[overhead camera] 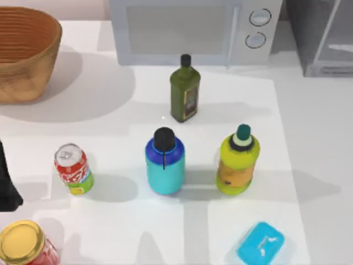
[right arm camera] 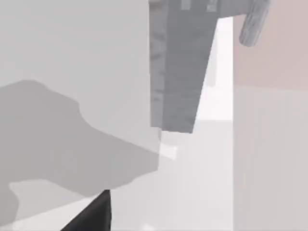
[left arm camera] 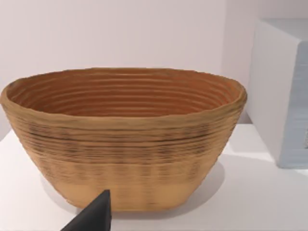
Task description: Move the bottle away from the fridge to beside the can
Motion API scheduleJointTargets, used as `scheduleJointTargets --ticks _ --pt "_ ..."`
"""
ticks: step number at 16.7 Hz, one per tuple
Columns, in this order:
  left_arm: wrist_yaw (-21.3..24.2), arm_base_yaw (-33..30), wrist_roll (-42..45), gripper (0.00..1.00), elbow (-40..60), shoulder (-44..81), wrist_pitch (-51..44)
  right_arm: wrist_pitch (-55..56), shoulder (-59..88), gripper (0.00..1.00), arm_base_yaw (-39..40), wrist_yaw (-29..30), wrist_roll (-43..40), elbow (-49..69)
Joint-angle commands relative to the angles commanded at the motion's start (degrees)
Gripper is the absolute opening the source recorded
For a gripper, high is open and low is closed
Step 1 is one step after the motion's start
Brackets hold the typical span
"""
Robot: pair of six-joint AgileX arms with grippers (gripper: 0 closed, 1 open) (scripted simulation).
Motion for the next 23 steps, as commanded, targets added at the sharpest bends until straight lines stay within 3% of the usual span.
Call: scheduleJointTargets --ticks 5,13,17,23 --pt "0.0 0.0 0.0 1.0 0.0 0.0 0.0 -1.04 9.08 1.0 -7.4 -3.57 -7.39 2.81" --pt "0.0 0.0 0.0 1.0 0.0 0.0 0.0 0.76 9.21 1.0 -6.04 -3.47 -5.55 2.71" --pt "0.0 0.0 0.0 1.0 0.0 0.0 0.0 10.3 9.44 1.0 0.97 -2.22 5.23 2.6" --pt "0.0 0.0 0.0 1.0 0.0 0.0 0.0 33.65 10.02 1.0 18.57 2.05 34.93 2.05"
